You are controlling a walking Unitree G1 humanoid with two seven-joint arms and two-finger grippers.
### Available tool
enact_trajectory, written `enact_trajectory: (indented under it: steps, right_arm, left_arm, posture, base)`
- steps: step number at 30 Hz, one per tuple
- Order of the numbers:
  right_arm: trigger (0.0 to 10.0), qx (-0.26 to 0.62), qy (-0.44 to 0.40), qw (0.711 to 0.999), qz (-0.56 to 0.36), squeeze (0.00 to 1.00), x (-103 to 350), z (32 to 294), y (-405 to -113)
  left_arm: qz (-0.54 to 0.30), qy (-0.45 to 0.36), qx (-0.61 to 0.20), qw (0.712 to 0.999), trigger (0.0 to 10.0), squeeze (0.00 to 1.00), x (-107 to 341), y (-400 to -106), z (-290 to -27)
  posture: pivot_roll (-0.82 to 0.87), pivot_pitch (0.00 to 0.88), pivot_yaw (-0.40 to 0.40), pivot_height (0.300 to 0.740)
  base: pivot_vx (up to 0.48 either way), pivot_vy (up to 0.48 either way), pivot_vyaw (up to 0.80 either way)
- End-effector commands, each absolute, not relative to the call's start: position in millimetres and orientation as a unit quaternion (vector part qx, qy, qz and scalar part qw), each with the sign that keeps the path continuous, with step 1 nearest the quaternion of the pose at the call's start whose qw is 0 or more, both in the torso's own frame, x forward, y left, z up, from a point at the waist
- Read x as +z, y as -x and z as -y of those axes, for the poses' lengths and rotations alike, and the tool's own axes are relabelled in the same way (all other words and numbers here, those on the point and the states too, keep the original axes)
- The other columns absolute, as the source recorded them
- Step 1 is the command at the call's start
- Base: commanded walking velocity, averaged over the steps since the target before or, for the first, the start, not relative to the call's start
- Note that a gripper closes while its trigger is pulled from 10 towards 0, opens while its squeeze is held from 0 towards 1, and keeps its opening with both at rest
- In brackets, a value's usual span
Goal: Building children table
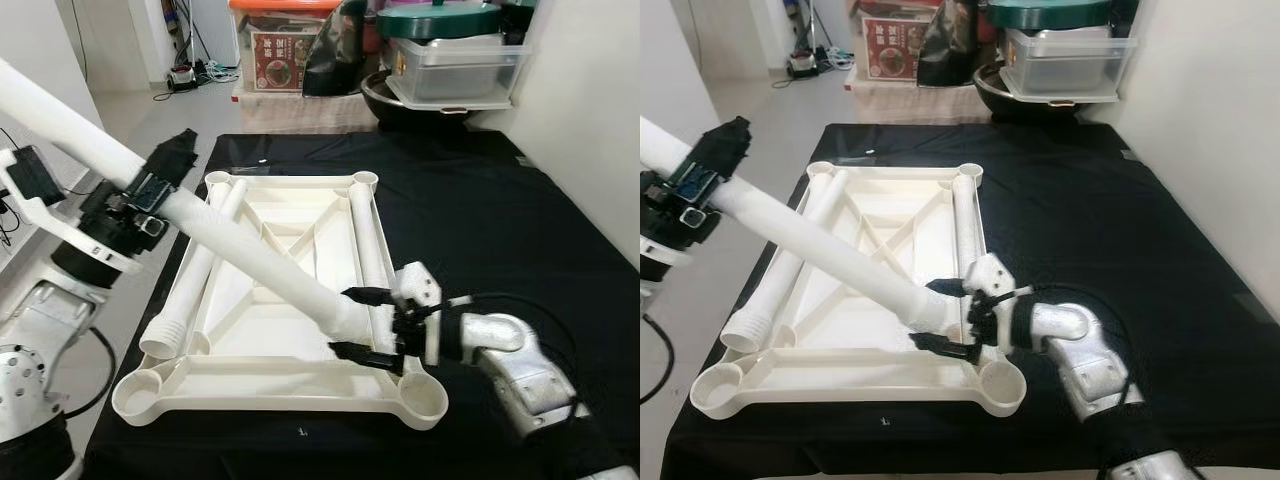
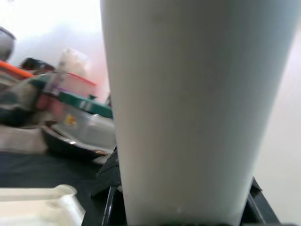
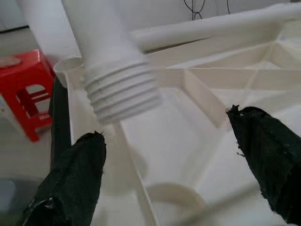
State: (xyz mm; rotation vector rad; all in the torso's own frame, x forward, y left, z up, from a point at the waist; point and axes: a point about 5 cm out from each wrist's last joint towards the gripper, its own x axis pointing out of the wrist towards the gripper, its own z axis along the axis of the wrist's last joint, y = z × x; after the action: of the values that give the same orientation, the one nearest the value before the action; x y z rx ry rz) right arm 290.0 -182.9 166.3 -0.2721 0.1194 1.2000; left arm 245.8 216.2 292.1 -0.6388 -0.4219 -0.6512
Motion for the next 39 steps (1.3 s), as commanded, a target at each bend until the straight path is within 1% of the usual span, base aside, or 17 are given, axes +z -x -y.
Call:
enact_trajectory:
  steps: [1, 3, 7, 8, 9, 10, 12, 13, 14, 17, 18, 20, 23, 24, 27, 34, 39]
  right_arm:
    - [10.0, 0.585, 0.113, 0.802, -0.049, 1.00, 182, 189, -288]
    - [10.0, 0.614, 0.120, 0.776, -0.076, 1.00, 197, 206, -284]
    - [10.0, 0.627, 0.127, 0.765, -0.081, 1.00, 211, 214, -286]
    - [10.0, 0.627, 0.122, 0.766, -0.067, 0.63, 223, 209, -294]
    - [10.0, 0.627, 0.122, 0.766, -0.067, 0.63, 223, 209, -294]
    - [10.0, 0.632, 0.105, 0.767, -0.050, 0.00, 236, 198, -301]
    - [10.0, 0.651, 0.070, 0.755, -0.029, 0.00, 251, 172, -308]
    - [10.0, 0.651, 0.070, 0.755, -0.029, 0.00, 251, 172, -308]
    - [10.0, 0.671, 0.059, 0.738, -0.030, 0.00, 252, 155, -308]
    - [10.0, 0.685, 0.055, 0.726, -0.031, 0.00, 252, 144, -307]
    - [10.0, 0.700, 0.053, 0.711, -0.037, 0.00, 251, 132, -306]
    - [10.0, 0.700, 0.053, 0.711, -0.037, 0.00, 251, 132, -306]
    - [10.0, 0.749, 0.057, 0.655, -0.085, 0.00, 243, 109, -297]
    - [10.0, 0.749, 0.057, 0.655, -0.085, 0.00, 243, 109, -297]
    - [10.0, 0.768, 0.085, 0.623, -0.119, 0.00, 231, 99, -292]
    - [10.0, 0.760, 0.095, 0.624, -0.152, 0.00, 218, 78, -295]
    - [10.0, 0.742, 0.101, 0.646, -0.147, 0.00, 216, 61, -301]
  left_arm:
    - [0.202, 0.296, -0.309, 0.881, 0.0, 0.00, 293, -243, -218]
    - [0.199, 0.293, -0.309, 0.883, 0.0, 0.00, 291, -241, -217]
    - [0.193, 0.295, -0.312, 0.882, 0.0, 0.00, 288, -241, -215]
    - [0.188, 0.298, -0.317, 0.880, 0.0, 0.00, 286, -242, -211]
    - [0.188, 0.298, -0.317, 0.880, 0.0, 0.00, 286, -242, -211]
    - [0.183, 0.300, -0.325, 0.878, 0.0, 0.00, 285, -243, -206]
    - [0.173, 0.304, -0.340, 0.873, 0.0, 0.00, 283, -244, -198]
    - [0.173, 0.304, -0.340, 0.873, 0.0, 0.00, 283, -244, -198]
    - [0.166, 0.303, -0.349, 0.871, 0.0, 0.00, 282, -244, -196]
    - [0.161, 0.302, -0.354, 0.870, 0.0, 0.00, 282, -243, -195]
    - [0.157, 0.300, -0.358, 0.870, 0.0, 0.00, 281, -243, -194]
    - [0.157, 0.300, -0.358, 0.870, 0.0, 0.00, 281, -243, -194]
    - [0.149, 0.292, -0.365, 0.871, 0.0, 0.00, 281, -241, -191]
    - [0.149, 0.292, -0.365, 0.871, 0.0, 0.00, 281, -241, -191]
    - [0.143, 0.289, -0.369, 0.872, 0.0, 0.00, 280, -239, -190]
    - [0.134, 0.286, -0.378, 0.870, 0.0, 0.00, 280, -240, -184]
    - [0.132, 0.289, -0.386, 0.866, 0.0, 0.00, 280, -243, -179]
  posture:
    - [-0.01, 0.000, -0.023, 0.740]
    - [-0.02, 0.000, -0.022, 0.740]
    - [-0.02, 0.000, -0.017, 0.740]
    - [-0.03, 0.000, -0.015, 0.740]
    - [-0.03, 0.000, -0.015, 0.740]
    - [-0.02, 0.000, -0.011, 0.740]
    - [-0.02, 0.000, -0.005, 0.740]
    - [-0.02, 0.000, -0.005, 0.740]
    - [-0.02, 0.000, -0.001, 0.740]
    - [-0.02, 0.000, -0.001, 0.740]
    - [-0.01, 0.000, -0.005, 0.740]
    - [-0.01, 0.000, -0.005, 0.740]
    - [0.02, 0.000, -0.020, 0.740]
    - [0.02, 0.000, -0.020, 0.740]
    - [0.02, 0.000, -0.018, 0.740]
    - [0.02, 0.000, -0.013, 0.740]
    - [0.02, 0.000, -0.012, 0.740]
  base:
    - [0.000, 0.000, 0.00]
    - [0.000, 0.000, 0.00]
    - [0.000, 0.000, 0.00]
    - [0.000, 0.000, 0.00]
    - [0.000, 0.000, 0.00]
    - [0.000, 0.000, 0.00]
    - [0.000, 0.000, 0.00]
    - [0.000, 0.000, 0.00]
    - [0.000, 0.000, 0.00]
    - [0.000, 0.000, 0.00]
    - [0.000, 0.000, 0.00]
    - [0.000, 0.000, 0.00]
    - [0.000, 0.000, 0.00]
    - [0.000, 0.000, 0.00]
    - [0.000, 0.000, 0.00]
    - [0.000, 0.000, 0.00]
    - [0.000, 0.000, 0.00]
